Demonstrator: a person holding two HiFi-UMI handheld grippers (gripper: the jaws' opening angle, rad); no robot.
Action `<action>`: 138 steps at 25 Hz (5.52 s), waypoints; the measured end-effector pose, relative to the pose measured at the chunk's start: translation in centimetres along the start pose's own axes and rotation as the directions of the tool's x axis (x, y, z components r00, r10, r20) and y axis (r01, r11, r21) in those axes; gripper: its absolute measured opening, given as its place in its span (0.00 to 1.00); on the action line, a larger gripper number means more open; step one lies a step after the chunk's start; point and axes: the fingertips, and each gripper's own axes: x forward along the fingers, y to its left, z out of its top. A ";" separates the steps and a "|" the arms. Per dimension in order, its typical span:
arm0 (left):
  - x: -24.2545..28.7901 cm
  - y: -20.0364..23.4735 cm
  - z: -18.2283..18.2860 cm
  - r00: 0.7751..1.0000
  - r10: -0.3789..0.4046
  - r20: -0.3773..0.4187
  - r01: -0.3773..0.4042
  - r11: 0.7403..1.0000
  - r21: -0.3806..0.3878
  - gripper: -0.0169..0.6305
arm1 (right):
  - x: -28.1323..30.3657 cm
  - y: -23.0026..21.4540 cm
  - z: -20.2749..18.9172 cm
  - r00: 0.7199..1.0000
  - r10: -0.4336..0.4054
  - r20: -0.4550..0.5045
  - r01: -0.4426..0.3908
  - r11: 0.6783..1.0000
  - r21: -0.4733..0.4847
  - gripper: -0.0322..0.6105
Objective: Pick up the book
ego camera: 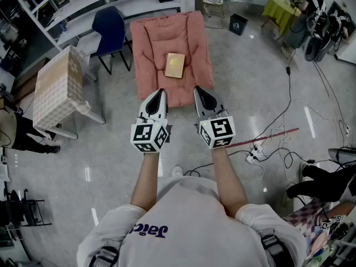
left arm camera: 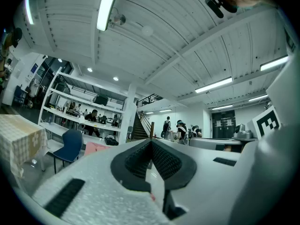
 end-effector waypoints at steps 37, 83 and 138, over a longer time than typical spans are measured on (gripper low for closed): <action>24.9 15.2 -4.6 0.994 0.089 -0.068 -0.092 0.995 -0.031 0.05 | 28.6 -14.1 -6.5 0.986 0.168 -0.004 -0.165 0.971 0.171 0.07; 47.9 39.7 -59.4 0.563 -0.229 -0.794 -0.067 0.945 -0.320 0.36 | 47.7 -26.3 -65.7 0.613 0.169 -0.772 0.274 0.871 0.409 0.44; 47.6 29.7 -26.1 0.863 -0.218 -0.456 0.097 0.957 -0.273 0.48 | 46.7 -24.9 -31.3 0.861 0.287 -0.420 -0.100 0.905 0.414 0.49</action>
